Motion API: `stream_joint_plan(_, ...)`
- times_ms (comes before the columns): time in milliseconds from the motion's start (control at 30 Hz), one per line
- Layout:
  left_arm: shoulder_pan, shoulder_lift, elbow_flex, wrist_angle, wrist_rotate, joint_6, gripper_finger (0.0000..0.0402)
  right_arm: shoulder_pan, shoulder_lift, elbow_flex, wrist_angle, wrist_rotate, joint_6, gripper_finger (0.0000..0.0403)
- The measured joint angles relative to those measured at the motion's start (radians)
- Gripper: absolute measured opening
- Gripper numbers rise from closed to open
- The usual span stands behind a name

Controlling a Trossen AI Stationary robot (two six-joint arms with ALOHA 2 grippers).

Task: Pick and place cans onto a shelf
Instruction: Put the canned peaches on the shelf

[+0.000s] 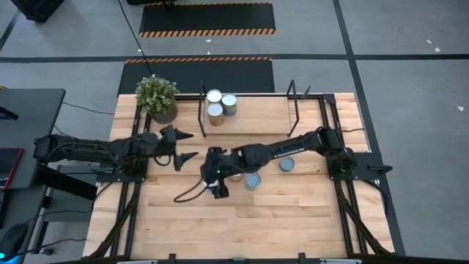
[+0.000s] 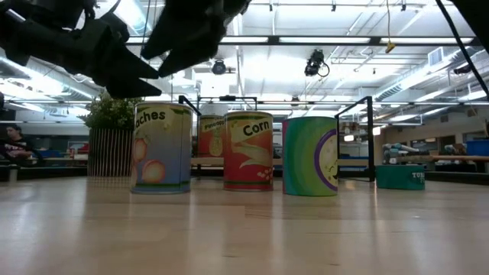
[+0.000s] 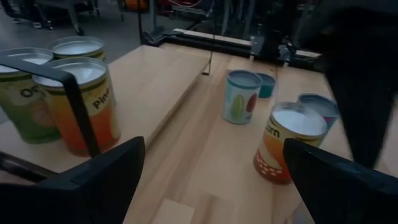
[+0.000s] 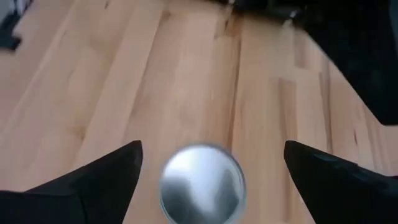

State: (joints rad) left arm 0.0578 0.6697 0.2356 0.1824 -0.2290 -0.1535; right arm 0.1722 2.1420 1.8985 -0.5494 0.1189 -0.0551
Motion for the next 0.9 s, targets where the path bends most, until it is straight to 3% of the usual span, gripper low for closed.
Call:
stream_joint_plan(200,0.0,0.0,0.0,-0.001,-0.02,-0.002,0.0387,0.031,0.0,-0.07,0.138,0.105,0.037,0.04)
stream_joint_plan(400,0.0,-0.001,0.0,-0.001,-0.022,-0.02,0.0387,0.038,-0.001,-0.155,0.283,0.127,0.082,0.04)
stream_joint_plan(900,0.0,-0.001,0.0,-0.001,-0.048,-0.027,0.0387,0.037,0.0,-0.235,0.289,0.169,0.114,0.04)
